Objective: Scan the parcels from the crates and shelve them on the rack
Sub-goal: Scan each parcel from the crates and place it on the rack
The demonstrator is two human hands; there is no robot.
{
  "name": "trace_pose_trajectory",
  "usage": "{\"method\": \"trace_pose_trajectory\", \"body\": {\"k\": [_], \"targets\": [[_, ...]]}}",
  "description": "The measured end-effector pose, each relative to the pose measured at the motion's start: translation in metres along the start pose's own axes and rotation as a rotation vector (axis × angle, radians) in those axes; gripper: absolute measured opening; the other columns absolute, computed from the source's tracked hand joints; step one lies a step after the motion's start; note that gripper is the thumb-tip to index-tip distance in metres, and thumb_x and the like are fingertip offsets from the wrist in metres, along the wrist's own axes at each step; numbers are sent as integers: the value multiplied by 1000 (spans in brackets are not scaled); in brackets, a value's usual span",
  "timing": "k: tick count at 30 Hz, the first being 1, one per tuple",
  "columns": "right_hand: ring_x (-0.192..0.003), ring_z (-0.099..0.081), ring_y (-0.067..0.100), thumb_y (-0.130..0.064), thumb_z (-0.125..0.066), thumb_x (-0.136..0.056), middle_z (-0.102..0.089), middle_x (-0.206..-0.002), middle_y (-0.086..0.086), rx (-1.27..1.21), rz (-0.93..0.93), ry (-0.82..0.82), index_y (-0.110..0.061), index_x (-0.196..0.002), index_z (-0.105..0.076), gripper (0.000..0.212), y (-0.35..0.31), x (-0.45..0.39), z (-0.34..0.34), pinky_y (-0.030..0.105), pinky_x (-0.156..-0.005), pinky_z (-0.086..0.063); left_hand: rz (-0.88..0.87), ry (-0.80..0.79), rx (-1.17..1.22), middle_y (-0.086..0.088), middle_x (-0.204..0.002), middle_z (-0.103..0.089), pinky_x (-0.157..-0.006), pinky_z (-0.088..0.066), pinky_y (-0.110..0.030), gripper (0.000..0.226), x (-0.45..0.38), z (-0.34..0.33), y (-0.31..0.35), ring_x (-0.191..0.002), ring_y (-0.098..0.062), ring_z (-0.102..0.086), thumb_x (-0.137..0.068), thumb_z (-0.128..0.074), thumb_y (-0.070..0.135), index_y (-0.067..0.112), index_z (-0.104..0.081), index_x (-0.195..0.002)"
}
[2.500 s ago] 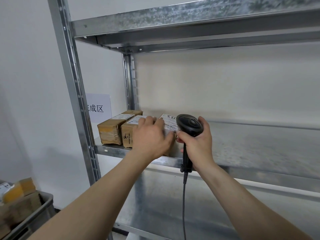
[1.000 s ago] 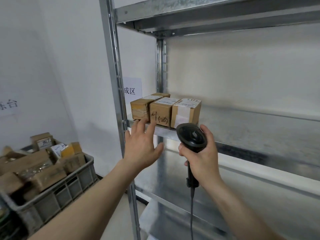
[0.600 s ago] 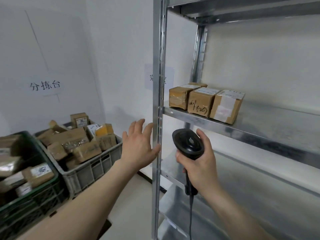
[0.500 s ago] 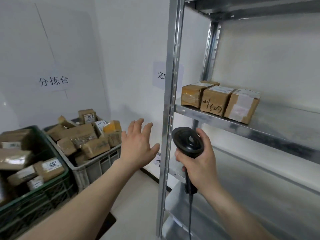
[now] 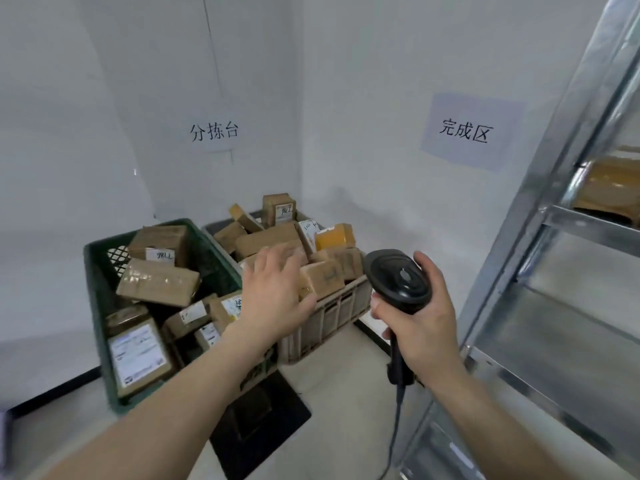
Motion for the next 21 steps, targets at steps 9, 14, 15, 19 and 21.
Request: {"method": "trace_pose_trajectory", "body": {"k": [9,14,15,19,21], "targets": [[-114,-65,39,-22,-90,-68,-60,-128,-20,-35,-18,-172,-41,-142,-45,89,12,-8,-118,61,-95,-56,214,-53,0,-8,-158,-31,-115,-35,-52,76,19,-7,-128,-147,-30,-27,-86,-61,53,23,-37,-152],[-112,-67,36,-40,-86,-59,-61,-126,-16,-48,-43,-264,-63,-130,-45,85,21,-12,-163,65,-95,-54,385,-117,-51,-7,-154,-35,-107,-44,-50,74,42,-18,-189,-140,-31,-35,-86,-60,55,23,-38,-149],[-113,-67,36,-40,-86,-59,-62,-126,-17,-55,-55,-291,-60,-133,-45,87,25,-12,-172,66,-96,-53,432,-138,-66,-8,-154,-35,-105,-45,-48,72,48,-20,-199,-138,-32,-37,-86,-60,56,22,-39,-146],[-116,-65,36,-45,-85,-57,-58,-128,-22,-55,-81,-372,-55,-139,-42,93,33,-13,-201,66,-97,-52,657,-276,-51,-9,-149,-33,-96,-50,-43,67,75,-37,-236,-131,-35,-42,-88,-62,54,21,-40,-142],[-118,-65,29,-36,-87,-61,-57,-123,-31,-55,-93,-405,-57,-137,-41,91,36,-14,-211,64,-98,-53,742,-350,-46,-10,-143,-37,-92,-51,-42,64,88,-49,-248,-122,-34,-49,-87,-62,55,19,-43,-137]]}}
Point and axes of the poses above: each hand's wrist, its own x-axis away from the middle knuckle, its own z-axis out of the back of the hand, y = z × x, the point moved 6 cm from there along -x, towards the middle knuckle
